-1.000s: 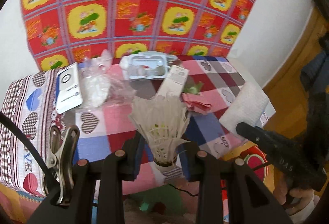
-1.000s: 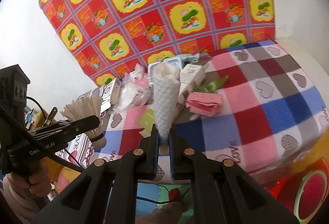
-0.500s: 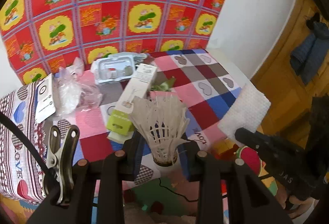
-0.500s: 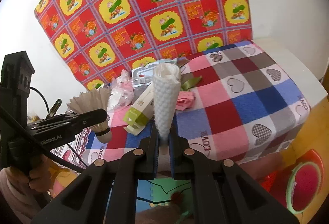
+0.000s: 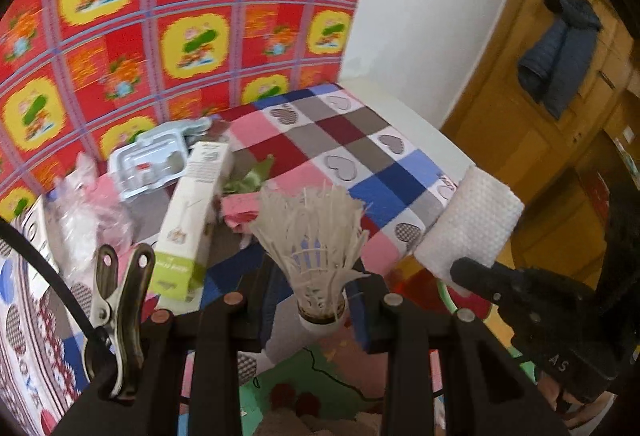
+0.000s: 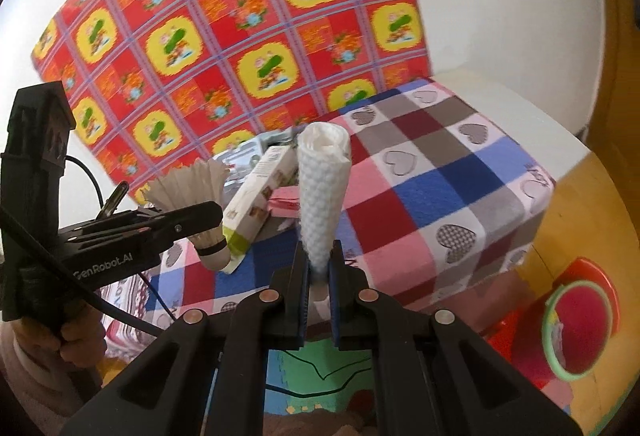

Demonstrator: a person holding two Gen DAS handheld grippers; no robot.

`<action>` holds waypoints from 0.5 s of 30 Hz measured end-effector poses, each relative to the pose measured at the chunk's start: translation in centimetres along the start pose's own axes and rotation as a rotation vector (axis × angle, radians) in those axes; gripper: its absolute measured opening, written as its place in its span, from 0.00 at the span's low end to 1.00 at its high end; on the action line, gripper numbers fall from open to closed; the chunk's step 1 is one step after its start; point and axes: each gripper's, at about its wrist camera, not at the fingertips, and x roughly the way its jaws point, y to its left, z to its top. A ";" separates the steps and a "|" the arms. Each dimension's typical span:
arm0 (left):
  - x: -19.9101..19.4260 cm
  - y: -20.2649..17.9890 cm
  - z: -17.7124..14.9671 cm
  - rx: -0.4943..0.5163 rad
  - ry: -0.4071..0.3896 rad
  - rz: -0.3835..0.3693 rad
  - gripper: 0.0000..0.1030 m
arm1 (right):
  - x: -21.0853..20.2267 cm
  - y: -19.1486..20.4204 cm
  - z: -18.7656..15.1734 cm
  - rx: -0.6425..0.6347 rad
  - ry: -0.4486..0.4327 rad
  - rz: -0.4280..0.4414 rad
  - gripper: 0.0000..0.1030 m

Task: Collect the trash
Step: 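Lift the shuttlecock and foam roll with both grippers and carry them over the red bucket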

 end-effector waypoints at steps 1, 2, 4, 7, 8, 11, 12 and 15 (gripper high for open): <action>0.2 -0.2 0.2 0.012 0.002 -0.012 0.31 | -0.2 -0.1 -0.1 0.008 -0.005 -0.012 0.09; 0.4 -0.5 0.4 0.025 0.004 -0.025 0.31 | -0.4 -0.3 -0.2 0.022 -0.013 -0.028 0.09; 0.9 -0.9 0.7 0.050 0.006 -0.045 0.31 | -0.7 -0.6 -0.3 0.042 -0.024 -0.047 0.09; 1.4 -1.7 1.2 0.092 0.004 -0.072 0.31 | -1.2 -1.0 -0.5 0.070 -0.046 -0.078 0.09; 1.5 -1.8 1.4 0.100 0.003 -0.077 0.31 | -1.5 -1.2 -0.7 0.081 -0.056 -0.089 0.09; 1.9 -2.4 1.7 0.133 0.006 -0.097 0.31 | -2.0 -1.7 -1.1 0.111 -0.072 -0.112 0.09; 2.0 -2.7 1.8 0.147 0.007 -0.106 0.31 | -2.2 -1.9 -1.2 0.120 -0.077 -0.123 0.09; 2.3 -3.4 1.9 0.176 0.009 -0.124 0.31 | -2.6 -2.4 -1.6 0.150 -0.085 -0.146 0.09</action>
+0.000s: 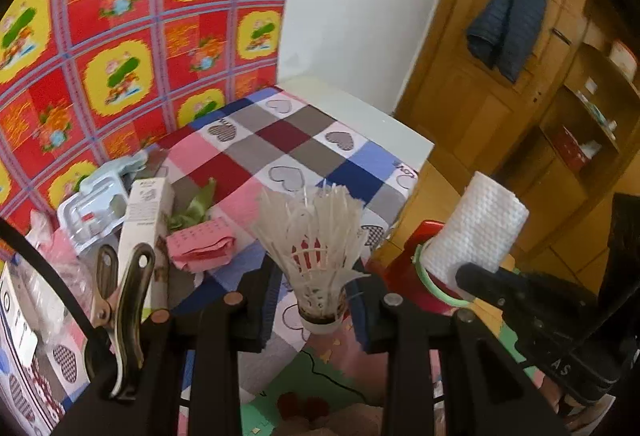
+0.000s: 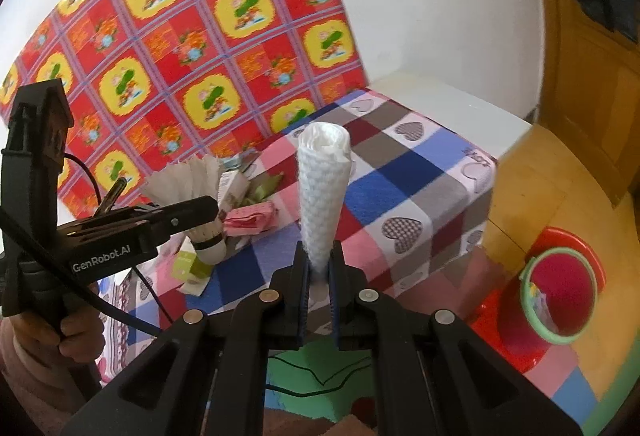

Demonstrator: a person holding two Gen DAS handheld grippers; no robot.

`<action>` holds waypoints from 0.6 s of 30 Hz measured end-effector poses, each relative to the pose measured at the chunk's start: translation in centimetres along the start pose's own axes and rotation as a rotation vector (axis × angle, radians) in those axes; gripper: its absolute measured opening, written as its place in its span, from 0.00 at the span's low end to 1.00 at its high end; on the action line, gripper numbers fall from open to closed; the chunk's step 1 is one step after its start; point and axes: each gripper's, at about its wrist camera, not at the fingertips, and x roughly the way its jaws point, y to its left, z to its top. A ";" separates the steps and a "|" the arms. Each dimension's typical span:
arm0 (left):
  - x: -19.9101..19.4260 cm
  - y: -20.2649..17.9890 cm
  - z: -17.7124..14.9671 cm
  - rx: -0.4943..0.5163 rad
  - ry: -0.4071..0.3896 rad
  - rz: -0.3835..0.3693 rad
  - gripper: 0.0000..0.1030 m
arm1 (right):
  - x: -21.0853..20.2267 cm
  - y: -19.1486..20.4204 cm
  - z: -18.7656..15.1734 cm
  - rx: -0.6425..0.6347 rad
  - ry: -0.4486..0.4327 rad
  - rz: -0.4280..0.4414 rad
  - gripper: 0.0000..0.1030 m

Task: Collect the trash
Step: 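Lift the shuttlecock and foam roll with both grippers and carry them over the red bucket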

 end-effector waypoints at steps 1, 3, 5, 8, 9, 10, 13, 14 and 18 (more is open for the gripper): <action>0.1 -0.2 0.0 0.007 0.002 -0.009 0.31 | -0.1 -0.2 -0.1 0.008 -0.002 -0.007 0.09; 0.4 -0.5 0.2 0.021 0.006 -0.025 0.31 | -0.4 -0.5 -0.3 0.021 -0.005 -0.027 0.09; 0.5 -0.9 0.2 0.033 0.009 -0.036 0.31 | -0.6 -0.9 -0.4 0.036 -0.010 -0.045 0.09; 0.9 -1.4 0.4 0.050 0.013 -0.054 0.31 | -1.0 -1.4 -0.6 0.052 -0.016 -0.067 0.09; 0.9 -1.6 0.4 0.054 0.014 -0.058 0.31 | -1.2 -1.6 -0.6 0.057 -0.018 -0.075 0.09; 1.0 -1.8 0.4 0.061 0.015 -0.064 0.31 | -1.3 -1.8 -0.7 0.061 -0.020 -0.082 0.09; 1.5 -2.5 0.6 0.079 0.024 -0.077 0.31 | -1.6 -2.4 -0.9 0.078 -0.025 -0.102 0.09; 1.6 -2.7 0.5 0.084 0.027 -0.081 0.31 | -1.7 -2.6 -1.0 0.084 -0.025 -0.108 0.09; 2.2 -3.8 0.6 0.107 0.037 -0.099 0.31 | -2.0 -3.5 -1.2 0.101 -0.025 -0.130 0.09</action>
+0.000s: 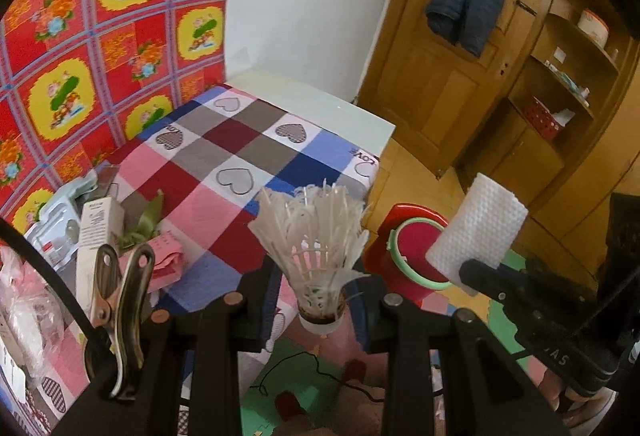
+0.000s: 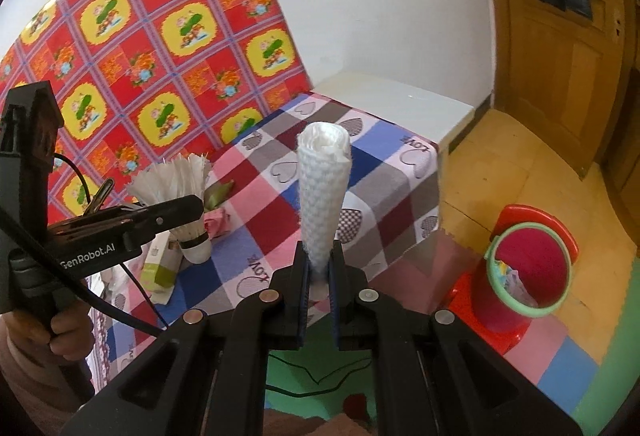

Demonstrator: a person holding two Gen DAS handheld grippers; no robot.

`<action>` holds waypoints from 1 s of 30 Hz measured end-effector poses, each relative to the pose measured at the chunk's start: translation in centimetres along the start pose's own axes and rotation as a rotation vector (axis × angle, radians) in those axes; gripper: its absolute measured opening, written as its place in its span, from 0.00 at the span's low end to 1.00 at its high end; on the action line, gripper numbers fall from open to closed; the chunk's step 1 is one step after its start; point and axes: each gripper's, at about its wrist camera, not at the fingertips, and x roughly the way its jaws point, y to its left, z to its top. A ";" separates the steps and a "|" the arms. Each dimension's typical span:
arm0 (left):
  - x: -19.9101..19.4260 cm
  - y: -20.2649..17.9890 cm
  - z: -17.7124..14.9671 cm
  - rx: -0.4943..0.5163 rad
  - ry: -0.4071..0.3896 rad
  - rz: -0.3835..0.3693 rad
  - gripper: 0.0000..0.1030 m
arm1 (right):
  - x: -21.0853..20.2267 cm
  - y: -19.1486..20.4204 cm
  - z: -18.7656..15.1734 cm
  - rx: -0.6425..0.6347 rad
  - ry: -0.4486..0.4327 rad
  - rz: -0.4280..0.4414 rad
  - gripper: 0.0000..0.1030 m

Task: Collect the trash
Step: 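Lift the shuttlecock and foam roll with both grippers and carry them over the red bucket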

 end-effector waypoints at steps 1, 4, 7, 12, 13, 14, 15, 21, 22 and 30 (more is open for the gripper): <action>0.2 -0.3 0.1 0.005 0.001 -0.004 0.31 | -0.1 -0.3 0.0 0.005 -0.001 -0.004 0.09; 0.7 -1.2 0.5 0.019 0.002 -0.014 0.31 | -0.3 -1.2 0.1 0.014 -0.004 -0.017 0.09; 1.2 -2.2 0.9 0.030 0.005 -0.026 0.31 | -0.8 -2.3 0.1 0.029 -0.010 -0.031 0.09; 2.4 -4.2 1.5 0.065 0.016 -0.042 0.31 | -1.5 -4.5 -0.2 0.059 -0.012 -0.055 0.09; 2.7 -4.7 1.6 0.070 0.019 -0.047 0.31 | -1.6 -5.1 -0.2 0.065 -0.010 -0.061 0.09; 3.0 -5.1 1.7 0.074 0.020 -0.053 0.31 | -1.7 -5.6 -0.3 0.071 -0.009 -0.066 0.09; 3.3 -5.6 1.8 0.080 0.023 -0.061 0.31 | -1.8 -6.0 -0.3 0.078 -0.008 -0.071 0.09; 5.2 -8.7 2.2 0.122 0.043 -0.090 0.31 | -2.4 -9.1 -0.5 0.120 -0.006 -0.104 0.09; 5.6 -9.2 2.3 0.126 0.046 -0.096 0.31 | -2.5 -9.6 -0.5 0.127 -0.005 -0.109 0.09; 8.8 -13.9 2.9 0.172 0.074 -0.151 0.31 | -3.1 -14.9 -0.9 0.189 0.009 -0.166 0.09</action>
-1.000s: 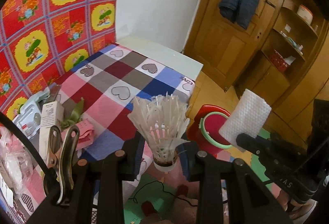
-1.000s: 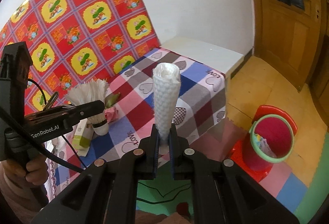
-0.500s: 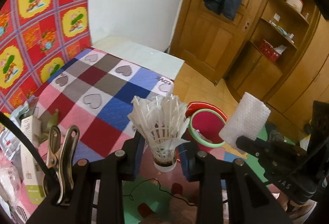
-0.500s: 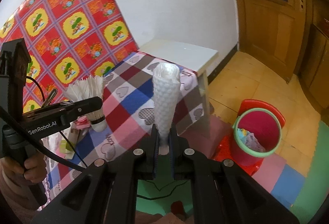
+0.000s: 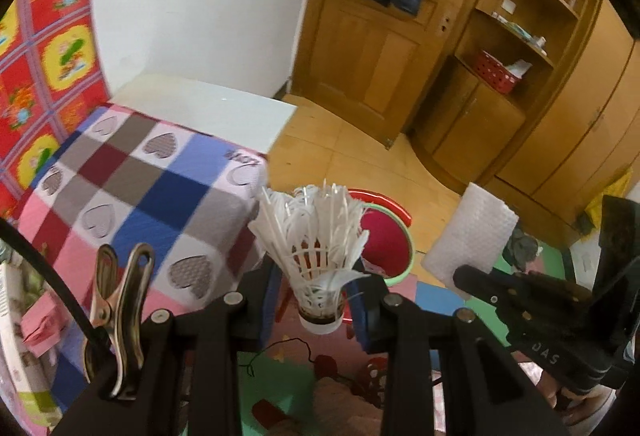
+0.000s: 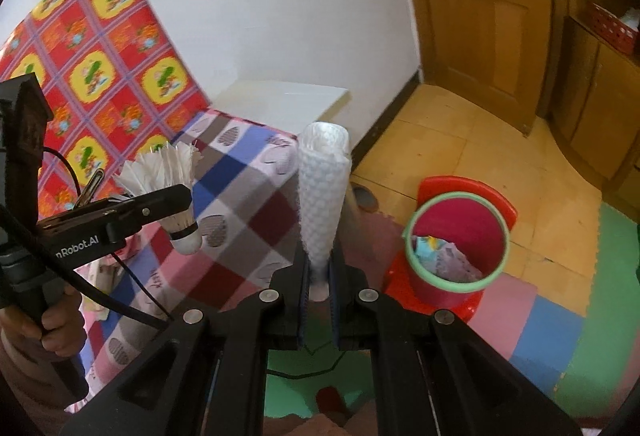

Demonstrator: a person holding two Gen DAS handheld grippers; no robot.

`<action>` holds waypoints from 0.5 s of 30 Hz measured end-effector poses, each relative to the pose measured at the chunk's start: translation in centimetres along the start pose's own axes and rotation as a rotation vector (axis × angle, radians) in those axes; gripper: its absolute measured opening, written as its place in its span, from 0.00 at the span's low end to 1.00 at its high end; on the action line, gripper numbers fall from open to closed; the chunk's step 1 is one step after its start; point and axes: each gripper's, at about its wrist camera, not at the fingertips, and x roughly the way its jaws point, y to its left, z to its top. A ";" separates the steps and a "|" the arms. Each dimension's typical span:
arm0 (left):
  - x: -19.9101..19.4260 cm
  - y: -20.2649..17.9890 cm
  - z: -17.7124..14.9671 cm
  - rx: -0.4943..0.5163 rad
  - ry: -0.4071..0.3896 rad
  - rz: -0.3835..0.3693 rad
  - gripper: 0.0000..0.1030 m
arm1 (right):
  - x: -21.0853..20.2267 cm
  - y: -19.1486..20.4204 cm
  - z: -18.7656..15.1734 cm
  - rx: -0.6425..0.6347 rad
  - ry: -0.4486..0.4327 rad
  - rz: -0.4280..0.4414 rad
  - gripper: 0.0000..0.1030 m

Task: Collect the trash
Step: 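Lift the shuttlecock and foam roll with both grippers and carry them over the red bucket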

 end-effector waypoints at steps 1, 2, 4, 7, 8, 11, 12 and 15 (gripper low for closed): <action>0.6 -0.6 0.2 0.006 0.003 -0.008 0.31 | 0.1 -0.7 0.1 0.007 0.002 -0.006 0.09; 1.2 -1.1 0.4 0.011 0.006 -0.018 0.31 | 0.2 -1.5 0.1 0.015 0.005 -0.014 0.09; 2.4 -2.1 0.8 0.018 0.013 -0.034 0.31 | 0.3 -2.8 0.3 0.024 0.011 -0.027 0.09; 4.4 -3.6 1.4 0.030 0.025 -0.058 0.31 | 0.8 -4.9 0.5 0.037 0.022 -0.045 0.09; 5.2 -4.2 1.6 0.035 0.029 -0.063 0.31 | 1.1 -5.7 0.6 0.042 0.028 -0.050 0.09; 7.4 -6.0 2.2 0.049 0.039 -0.075 0.31 | 2.0 -7.8 0.8 0.053 0.044 -0.063 0.09; 8.3 -6.7 2.4 0.054 0.044 -0.082 0.31 | 2.3 -8.4 0.9 0.055 0.049 -0.067 0.09; 10.7 -8.1 2.6 0.069 0.059 -0.098 0.31 | 3.5 -10.4 0.8 0.063 0.067 -0.079 0.09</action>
